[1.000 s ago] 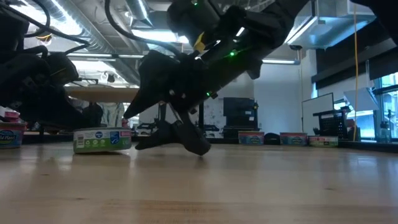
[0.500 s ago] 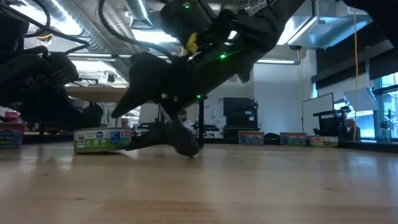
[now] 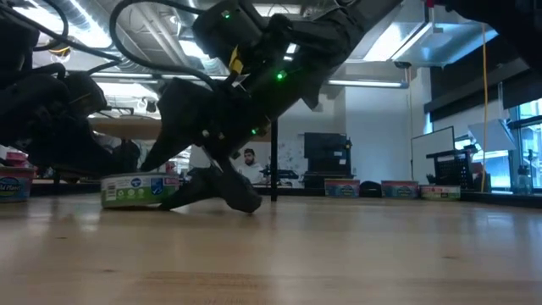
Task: Stack canned seafood by type on shelf
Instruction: Stack the green tuna can on top of the green tuna can on the shelf
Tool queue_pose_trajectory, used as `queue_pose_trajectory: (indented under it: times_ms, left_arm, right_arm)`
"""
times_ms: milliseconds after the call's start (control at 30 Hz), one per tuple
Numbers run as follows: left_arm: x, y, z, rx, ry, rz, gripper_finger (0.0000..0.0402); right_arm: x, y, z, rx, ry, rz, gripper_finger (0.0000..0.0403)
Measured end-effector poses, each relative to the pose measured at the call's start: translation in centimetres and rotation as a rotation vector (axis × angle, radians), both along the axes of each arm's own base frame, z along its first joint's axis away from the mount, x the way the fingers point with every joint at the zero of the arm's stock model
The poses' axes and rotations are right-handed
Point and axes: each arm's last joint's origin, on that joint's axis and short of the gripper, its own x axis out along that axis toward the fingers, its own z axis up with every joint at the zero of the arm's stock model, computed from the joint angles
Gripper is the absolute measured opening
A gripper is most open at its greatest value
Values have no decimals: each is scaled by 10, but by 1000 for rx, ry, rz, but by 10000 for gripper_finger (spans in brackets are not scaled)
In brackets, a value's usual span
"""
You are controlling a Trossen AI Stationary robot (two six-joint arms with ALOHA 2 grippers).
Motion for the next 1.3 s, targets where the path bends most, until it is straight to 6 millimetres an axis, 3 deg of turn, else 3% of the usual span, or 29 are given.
queue_pose_trajectory:
  times_ms: [600,933,1067,1300]
  left_arm:
    - [0,1,1,9,-19,32,2]
    - [1,1,3,-25,-60,57,22]
    - [3,-1,6,-48,-89,40,46]
    - [9,-4,13,-10,-126,0,144]
  right_arm:
    - [2,-3,2,105,-43,-51,174]
    - [2,2,3,199,-69,-130,172]
    - [0,10,8,216,-68,-152,172]
    - [-4,16,20,277,-74,-228,162]
